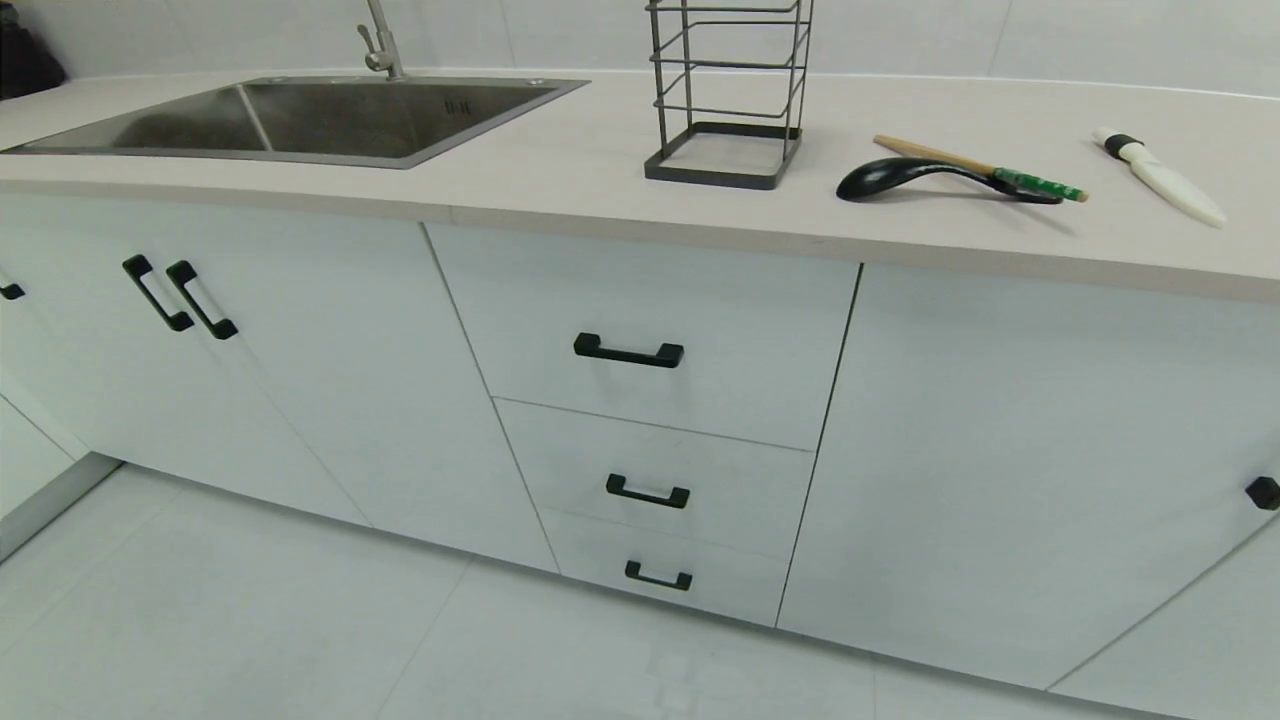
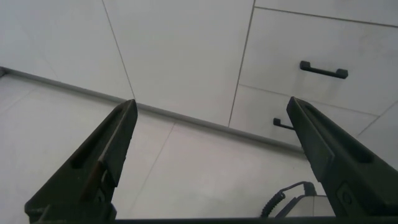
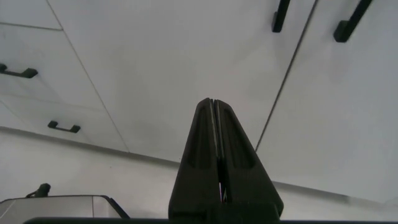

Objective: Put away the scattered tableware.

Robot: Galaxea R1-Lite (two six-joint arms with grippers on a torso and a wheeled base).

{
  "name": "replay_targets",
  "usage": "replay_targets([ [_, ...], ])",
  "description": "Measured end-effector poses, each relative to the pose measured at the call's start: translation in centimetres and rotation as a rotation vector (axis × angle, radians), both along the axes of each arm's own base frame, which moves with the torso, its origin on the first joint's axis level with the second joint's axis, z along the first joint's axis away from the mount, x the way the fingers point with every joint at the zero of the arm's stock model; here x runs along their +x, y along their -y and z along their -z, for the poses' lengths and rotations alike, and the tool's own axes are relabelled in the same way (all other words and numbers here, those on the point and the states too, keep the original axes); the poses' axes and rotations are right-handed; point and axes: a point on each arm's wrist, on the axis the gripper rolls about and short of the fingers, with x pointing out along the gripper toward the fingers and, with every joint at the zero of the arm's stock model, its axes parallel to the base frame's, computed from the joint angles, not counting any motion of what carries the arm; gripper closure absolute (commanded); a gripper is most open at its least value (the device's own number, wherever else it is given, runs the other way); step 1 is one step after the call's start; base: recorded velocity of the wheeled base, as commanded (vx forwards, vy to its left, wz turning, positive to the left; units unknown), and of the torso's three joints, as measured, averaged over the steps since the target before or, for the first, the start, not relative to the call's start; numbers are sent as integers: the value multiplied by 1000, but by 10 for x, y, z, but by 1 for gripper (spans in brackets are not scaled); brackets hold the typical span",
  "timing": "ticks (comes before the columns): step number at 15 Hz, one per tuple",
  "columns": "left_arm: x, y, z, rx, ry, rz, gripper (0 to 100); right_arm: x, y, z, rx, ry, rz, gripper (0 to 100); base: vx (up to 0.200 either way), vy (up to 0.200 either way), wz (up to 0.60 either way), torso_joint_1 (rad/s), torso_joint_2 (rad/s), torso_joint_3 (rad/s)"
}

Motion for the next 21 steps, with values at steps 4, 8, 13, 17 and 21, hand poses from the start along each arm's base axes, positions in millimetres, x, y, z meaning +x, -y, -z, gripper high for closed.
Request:
replay_targets([
  [4, 0, 0, 0, 0, 0, 1, 0, 0, 0, 0, 0, 0, 0, 100, 0, 0, 0, 0, 0, 0],
  [8, 0, 0, 0, 4, 0, 1, 0, 0, 0, 0, 0, 0, -1, 100, 0, -150, 0, 5, 1, 3],
  [13, 0, 0, 0, 1, 2, 0, 0, 0, 0, 0, 1, 0, -1, 100, 0, -40, 0, 0, 0, 1],
  [17, 0, 0, 0, 2, 0, 2, 0, 0, 0, 0, 1, 0, 0, 100, 0, 0, 0, 0, 0, 0],
  [21, -2, 2, -15, 100, 103, 92, 0, 0, 0, 0, 1, 0, -1, 100, 0, 0, 0, 0, 0, 0],
])
